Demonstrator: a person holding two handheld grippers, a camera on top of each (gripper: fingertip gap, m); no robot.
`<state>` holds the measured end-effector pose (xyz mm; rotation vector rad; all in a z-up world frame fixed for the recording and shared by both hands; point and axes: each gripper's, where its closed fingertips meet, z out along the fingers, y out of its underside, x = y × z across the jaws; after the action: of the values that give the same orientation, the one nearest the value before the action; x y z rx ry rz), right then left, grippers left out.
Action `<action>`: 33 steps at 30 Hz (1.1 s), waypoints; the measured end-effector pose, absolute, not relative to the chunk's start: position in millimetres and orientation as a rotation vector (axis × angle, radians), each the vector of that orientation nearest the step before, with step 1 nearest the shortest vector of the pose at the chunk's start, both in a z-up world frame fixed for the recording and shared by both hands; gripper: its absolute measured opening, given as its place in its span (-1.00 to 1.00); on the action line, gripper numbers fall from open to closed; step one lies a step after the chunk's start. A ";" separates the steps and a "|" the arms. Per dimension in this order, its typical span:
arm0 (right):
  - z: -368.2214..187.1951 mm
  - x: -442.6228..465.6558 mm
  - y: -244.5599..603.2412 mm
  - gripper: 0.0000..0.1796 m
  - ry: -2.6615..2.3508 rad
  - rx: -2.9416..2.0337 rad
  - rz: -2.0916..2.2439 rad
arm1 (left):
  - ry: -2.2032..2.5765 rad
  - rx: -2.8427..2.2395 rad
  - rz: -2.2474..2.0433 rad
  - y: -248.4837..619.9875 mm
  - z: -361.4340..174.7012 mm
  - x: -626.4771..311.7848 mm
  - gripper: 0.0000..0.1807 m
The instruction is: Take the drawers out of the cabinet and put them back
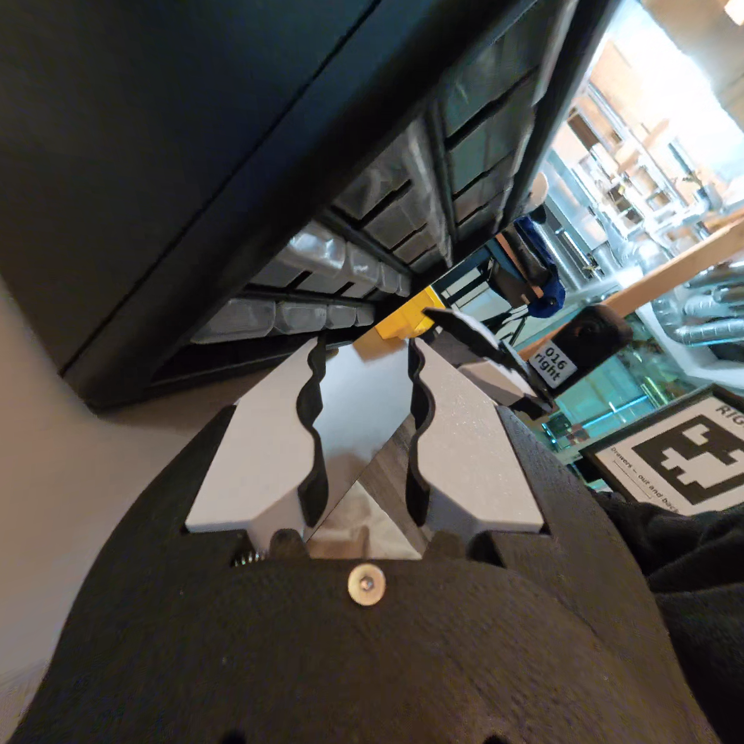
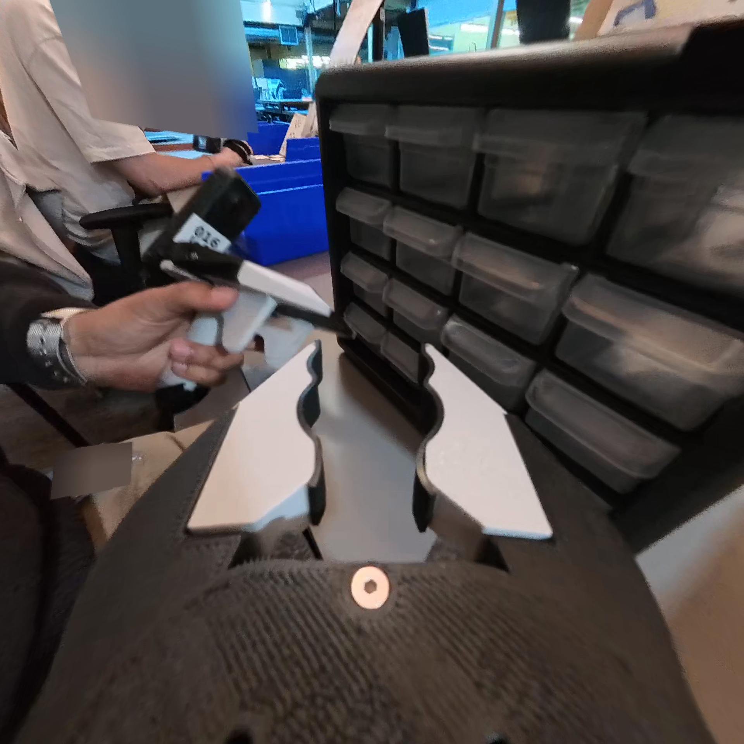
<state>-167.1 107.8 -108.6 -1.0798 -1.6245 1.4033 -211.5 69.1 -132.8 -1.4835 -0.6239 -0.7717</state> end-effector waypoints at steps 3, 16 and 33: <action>-110.6 -170.6 93.8 -0.44 -1.707 -1.043 1.399 | -0.617 -1.522 -0.816 81.9 -143.0 -190.6 -0.56; -159.5 -162.6 106.5 -0.45 -1.886 -1.073 1.046 | -0.723 -1.493 -0.718 70.9 -147.5 -222.0 -0.44; -162.4 -160.7 99.8 -0.53 -1.908 -1.016 1.037 | -0.670 -1.164 -0.942 60.9 -114.9 -250.2 -0.83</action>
<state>-160.7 99.8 -162.4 -1.0157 -1.9077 1.0365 -250.2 60.9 -114.9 -1.1639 -0.6704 -0.9419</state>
